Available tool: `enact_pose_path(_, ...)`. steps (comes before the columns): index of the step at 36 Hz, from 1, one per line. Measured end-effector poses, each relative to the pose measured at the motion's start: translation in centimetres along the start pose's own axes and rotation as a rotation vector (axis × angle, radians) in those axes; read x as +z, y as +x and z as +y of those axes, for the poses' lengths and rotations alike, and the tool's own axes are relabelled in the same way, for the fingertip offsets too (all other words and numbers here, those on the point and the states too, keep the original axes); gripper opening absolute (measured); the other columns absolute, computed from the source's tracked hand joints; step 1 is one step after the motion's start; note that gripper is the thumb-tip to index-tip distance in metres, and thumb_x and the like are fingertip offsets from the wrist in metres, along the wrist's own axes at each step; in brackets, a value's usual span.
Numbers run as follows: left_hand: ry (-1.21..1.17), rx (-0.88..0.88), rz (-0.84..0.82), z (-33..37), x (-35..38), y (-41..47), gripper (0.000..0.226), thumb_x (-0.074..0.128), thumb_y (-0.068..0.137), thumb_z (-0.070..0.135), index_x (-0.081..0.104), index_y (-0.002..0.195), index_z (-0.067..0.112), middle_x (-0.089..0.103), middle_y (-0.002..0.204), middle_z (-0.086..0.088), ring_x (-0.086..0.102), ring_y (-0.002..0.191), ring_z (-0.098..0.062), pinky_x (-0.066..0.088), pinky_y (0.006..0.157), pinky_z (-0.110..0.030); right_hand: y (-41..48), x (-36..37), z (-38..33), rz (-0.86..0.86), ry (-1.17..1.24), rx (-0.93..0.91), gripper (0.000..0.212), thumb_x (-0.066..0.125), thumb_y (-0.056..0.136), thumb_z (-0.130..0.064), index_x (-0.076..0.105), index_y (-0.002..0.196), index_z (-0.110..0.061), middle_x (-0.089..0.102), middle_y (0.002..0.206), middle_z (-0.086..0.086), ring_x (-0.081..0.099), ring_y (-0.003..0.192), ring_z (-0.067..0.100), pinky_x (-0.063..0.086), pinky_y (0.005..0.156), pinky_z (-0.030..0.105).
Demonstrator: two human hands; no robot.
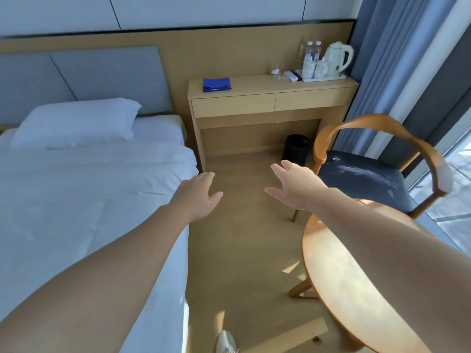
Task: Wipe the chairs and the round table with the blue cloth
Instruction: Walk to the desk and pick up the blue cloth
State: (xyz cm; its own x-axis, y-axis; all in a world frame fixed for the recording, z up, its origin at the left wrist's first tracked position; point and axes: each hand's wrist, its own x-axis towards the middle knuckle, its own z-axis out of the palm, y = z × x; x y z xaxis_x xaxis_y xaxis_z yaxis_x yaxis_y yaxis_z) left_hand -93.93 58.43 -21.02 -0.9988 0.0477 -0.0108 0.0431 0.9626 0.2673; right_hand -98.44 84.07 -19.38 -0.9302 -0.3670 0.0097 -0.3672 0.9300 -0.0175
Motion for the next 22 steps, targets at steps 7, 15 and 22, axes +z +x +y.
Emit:
enact_pose_path(7, 0.003, 0.026, 0.024, -4.1, -1.8, 7.8, 0.061, 0.041, 0.093, 0.048, 0.028, 0.145, 0.018, 0.032, 0.151, -0.001, 0.036, 0.132, -0.031, 0.031, 0.106, -0.042, 7.9, -0.4, -0.6, -0.047, 0.005, 0.003, 0.072, 0.038, 0.093, -0.063, 0.021, 0.149, -0.021, 0.028, 0.153, 0.009, 0.034, 0.136, 0.031, 0.031, 0.108, 0.043)
enact_pose_path(15, 0.015, 0.069, 0.046, -6.4, -2.1, 14.8, 0.059, 0.041, 0.094, 0.047, 0.029, 0.144, 0.018, 0.032, 0.151, -0.002, 0.034, 0.134, -0.028, 0.030, 0.107, -0.042, 15.2, -0.6, 0.4, -0.058, 0.016, 0.024, 0.071, 0.037, 0.094, -0.062, 0.022, 0.149, -0.020, 0.028, 0.153, 0.009, 0.033, 0.136, 0.030, 0.030, 0.108, 0.041)
enact_pose_path(22, 0.036, 0.054, 0.041, -7.2, -1.6, 22.4, 0.060, 0.042, 0.094, 0.047, 0.028, 0.145, 0.019, 0.032, 0.151, -0.002, 0.035, 0.134, -0.026, 0.031, 0.106, -0.040, 22.7, -0.1, 3.0, -0.068, 0.002, -0.005, 0.070, 0.037, 0.094, -0.061, 0.022, 0.149, -0.020, 0.026, 0.154, 0.010, 0.030, 0.138, 0.031, 0.029, 0.110, 0.042)
